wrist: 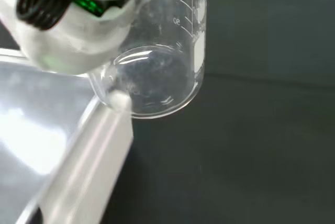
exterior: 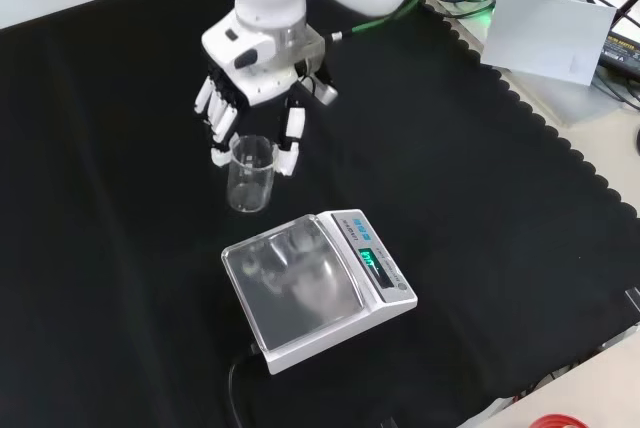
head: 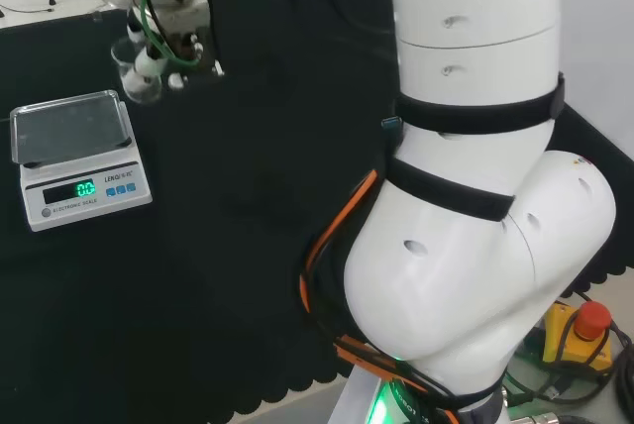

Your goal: Pick up the beaker.

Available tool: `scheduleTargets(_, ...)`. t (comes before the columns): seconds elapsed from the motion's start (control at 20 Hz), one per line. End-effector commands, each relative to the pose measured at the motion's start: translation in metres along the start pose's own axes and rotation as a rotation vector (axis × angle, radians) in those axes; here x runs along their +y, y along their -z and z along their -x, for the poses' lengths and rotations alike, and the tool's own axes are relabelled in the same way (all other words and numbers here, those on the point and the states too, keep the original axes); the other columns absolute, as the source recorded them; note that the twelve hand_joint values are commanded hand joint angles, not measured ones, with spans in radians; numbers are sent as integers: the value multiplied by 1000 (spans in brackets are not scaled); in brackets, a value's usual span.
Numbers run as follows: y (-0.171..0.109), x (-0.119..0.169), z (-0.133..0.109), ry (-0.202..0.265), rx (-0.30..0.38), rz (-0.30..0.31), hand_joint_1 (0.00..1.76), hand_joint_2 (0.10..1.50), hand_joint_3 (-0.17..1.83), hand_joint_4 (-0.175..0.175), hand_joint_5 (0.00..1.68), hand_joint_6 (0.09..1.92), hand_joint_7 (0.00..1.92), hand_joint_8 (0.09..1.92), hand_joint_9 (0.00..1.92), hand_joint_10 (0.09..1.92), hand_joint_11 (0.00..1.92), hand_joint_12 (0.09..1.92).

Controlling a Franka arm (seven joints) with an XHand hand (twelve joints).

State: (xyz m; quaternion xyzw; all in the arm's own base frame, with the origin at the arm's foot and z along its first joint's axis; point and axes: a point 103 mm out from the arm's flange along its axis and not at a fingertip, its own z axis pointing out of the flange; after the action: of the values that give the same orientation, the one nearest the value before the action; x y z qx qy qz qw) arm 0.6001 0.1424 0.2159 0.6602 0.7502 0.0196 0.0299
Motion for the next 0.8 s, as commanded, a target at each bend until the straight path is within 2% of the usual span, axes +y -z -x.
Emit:
scheduleTargets(0.05, 35, 13, -44, 106, 24, 59, 1106, 847, 279, 175, 1263, 562, 1149, 847, 1181, 553, 915, 1178)
scheduleTargets(0.35, 23, 11, -75, 161, 67, 25, 1106, 845, 282, 175, 1264, 561, 1151, 846, 1182, 552, 918, 1176)
scheduleTargets(0.8, -7, 0, -91, 180, 82, -41, 1106, 842, 287, 175, 1265, 559, 1152, 845, 1184, 550, 917, 1173)
